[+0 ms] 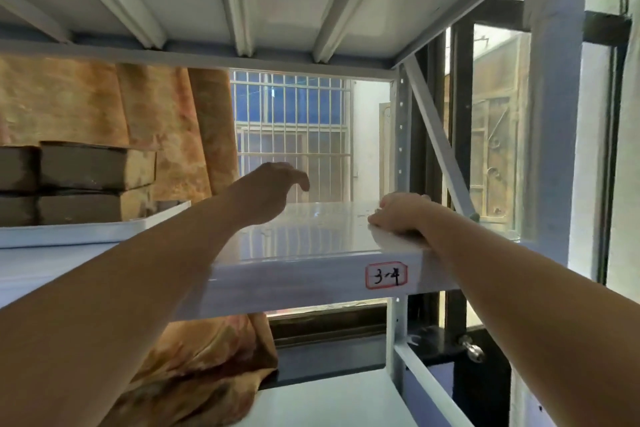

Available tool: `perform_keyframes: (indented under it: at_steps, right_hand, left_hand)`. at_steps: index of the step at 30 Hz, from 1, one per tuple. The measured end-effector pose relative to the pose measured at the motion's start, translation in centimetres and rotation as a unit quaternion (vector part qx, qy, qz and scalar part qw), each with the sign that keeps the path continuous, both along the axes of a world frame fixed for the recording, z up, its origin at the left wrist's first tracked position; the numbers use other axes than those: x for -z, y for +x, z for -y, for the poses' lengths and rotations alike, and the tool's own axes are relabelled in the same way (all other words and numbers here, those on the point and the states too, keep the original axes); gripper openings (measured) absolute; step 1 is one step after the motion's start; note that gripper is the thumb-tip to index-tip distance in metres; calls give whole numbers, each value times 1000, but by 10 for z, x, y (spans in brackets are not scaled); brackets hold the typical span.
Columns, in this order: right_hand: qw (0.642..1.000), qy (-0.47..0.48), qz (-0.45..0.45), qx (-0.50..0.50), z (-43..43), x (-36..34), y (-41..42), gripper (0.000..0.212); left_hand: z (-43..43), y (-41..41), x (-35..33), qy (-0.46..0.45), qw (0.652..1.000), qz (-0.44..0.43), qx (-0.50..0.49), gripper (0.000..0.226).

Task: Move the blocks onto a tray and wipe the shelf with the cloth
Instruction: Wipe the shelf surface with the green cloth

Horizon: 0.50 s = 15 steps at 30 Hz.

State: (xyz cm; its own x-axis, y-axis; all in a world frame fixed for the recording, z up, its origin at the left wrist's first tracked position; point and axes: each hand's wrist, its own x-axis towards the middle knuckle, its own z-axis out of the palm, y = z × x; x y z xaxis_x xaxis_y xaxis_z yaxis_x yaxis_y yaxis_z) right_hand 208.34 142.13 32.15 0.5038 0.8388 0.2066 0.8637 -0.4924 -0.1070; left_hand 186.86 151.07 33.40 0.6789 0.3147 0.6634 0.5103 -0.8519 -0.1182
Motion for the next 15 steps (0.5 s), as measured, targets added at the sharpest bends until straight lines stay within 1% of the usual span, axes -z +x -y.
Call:
perform_keyframes:
  at_steps: [2, 4, 7, 9, 13, 15]
  right_hand:
    - [999, -26, -9, -40, -1, -1, 3, 40]
    - [998, -32, -10, -55, -2, -2, 1, 36]
    - [998, -20, 31, -52, 0, -1, -2, 33]
    - [997, -19, 63, -40, 1, -2, -2, 31]
    - [995, 52, 86, -8, 5, -6, -8, 30]
    - [995, 75, 71, -10, 4, -15, -17, 35]
  left_hand:
    - [-4, -2, 3, -10, 1000, -7, -20, 60]
    - [-6, -4, 6, -22, 999, -9, -33, 58]
    - [-8, -5, 9, -36, 999, -13, -34, 56]
    - [-7, -6, 9, -29, 999, -6, -30, 48]
    - [-3, -8, 9, -27, 1000, 4, -12, 29]
    - [-3, -10, 9, -5, 1000, 6, 9, 19]
